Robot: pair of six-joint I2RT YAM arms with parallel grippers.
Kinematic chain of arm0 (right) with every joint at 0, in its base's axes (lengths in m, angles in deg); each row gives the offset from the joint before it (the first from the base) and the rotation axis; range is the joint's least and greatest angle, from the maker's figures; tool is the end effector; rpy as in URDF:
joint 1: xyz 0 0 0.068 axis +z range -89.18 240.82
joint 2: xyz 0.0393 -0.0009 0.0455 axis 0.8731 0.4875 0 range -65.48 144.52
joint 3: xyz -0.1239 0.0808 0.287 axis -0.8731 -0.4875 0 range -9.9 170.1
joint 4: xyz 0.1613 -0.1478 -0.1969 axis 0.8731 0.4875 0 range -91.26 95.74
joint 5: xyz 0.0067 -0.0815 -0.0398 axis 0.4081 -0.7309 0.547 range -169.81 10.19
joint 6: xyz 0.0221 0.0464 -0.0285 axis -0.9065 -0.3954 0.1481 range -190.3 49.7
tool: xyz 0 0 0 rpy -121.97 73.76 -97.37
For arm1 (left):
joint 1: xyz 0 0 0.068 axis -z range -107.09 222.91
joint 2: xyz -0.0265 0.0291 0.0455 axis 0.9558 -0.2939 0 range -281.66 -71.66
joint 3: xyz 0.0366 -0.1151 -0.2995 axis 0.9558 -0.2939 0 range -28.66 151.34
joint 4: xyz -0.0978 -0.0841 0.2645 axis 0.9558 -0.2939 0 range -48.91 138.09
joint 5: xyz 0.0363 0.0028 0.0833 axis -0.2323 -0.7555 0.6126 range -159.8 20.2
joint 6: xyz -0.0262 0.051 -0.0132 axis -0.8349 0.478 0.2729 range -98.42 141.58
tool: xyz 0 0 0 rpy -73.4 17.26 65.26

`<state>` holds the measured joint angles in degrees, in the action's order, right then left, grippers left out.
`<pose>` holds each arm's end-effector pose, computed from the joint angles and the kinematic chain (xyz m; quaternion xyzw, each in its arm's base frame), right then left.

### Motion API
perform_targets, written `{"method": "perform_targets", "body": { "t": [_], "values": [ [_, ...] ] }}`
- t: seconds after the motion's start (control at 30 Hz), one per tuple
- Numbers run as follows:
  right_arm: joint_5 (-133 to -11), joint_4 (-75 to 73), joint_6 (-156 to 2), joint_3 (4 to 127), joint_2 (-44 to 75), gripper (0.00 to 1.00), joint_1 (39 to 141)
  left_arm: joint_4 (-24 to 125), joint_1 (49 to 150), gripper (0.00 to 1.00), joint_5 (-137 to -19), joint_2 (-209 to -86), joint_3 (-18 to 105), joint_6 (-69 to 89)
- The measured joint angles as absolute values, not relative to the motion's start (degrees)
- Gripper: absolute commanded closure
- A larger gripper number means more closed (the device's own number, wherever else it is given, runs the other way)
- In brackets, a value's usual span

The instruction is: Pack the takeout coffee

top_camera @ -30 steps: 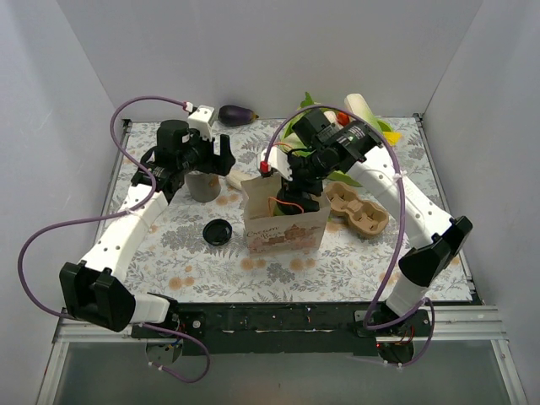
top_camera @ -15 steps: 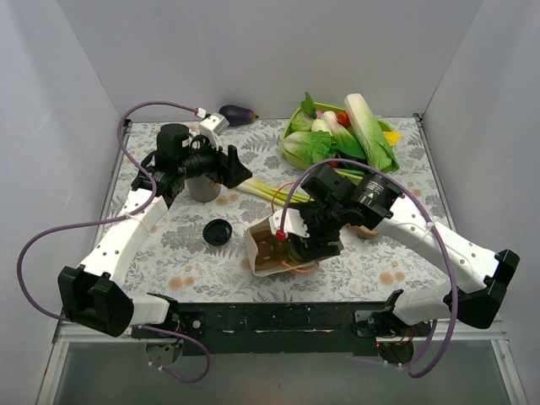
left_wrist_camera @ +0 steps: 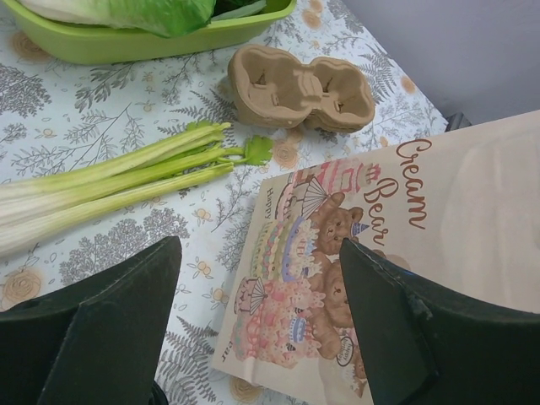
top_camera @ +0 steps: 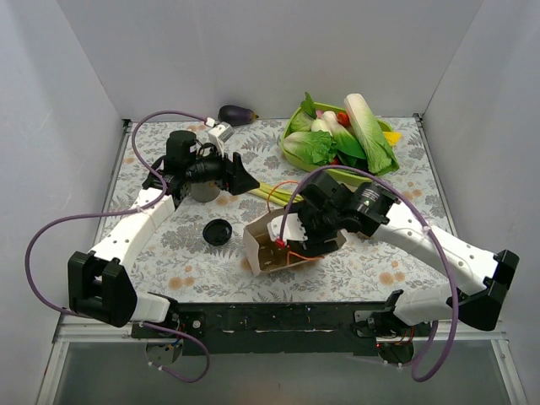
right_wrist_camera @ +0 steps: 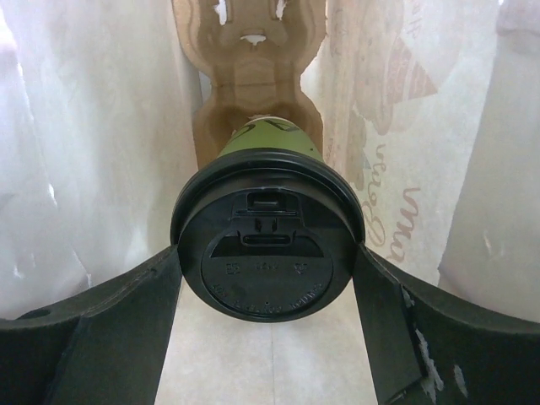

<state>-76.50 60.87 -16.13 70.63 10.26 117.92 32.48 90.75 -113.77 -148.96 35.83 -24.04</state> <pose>0.1495 0.2355 0.4043 -0.7964 0.5348 0.0349 0.2803 0.3039 -0.1290 0.3679 -0.0053 0.8193 -0.5231 0.2345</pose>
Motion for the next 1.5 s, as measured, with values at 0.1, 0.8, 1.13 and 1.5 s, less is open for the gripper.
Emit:
{"method": "perform_targets", "body": {
  "t": [0.1, 0.8, 1.13, 1.5],
  "values": [
    [-76.4, 60.0, -13.8, 67.3, 7.0, 0.99, 118.0, 33.5, 90.8, 0.26, -115.6, -149.7, 35.8, -24.5],
    [-78.7, 54.4, -6.2, 60.4, 4.4, 0.99, 121.6, 29.9, 91.0, 0.26, -120.6, -154.2, 36.7, -21.6],
    [-81.2, 53.7, -4.9, 60.4, 7.0, 0.99, 121.6, 26.3, 91.0, 0.26, -120.7, -155.2, 38.9, -17.5],
    [-80.9, 53.9, -3.4, 60.5, 9.0, 0.99, 121.1, 23.1, 91.0, 0.27, -121.1, -159.2, 42.0, -14.5]
  ]
}}
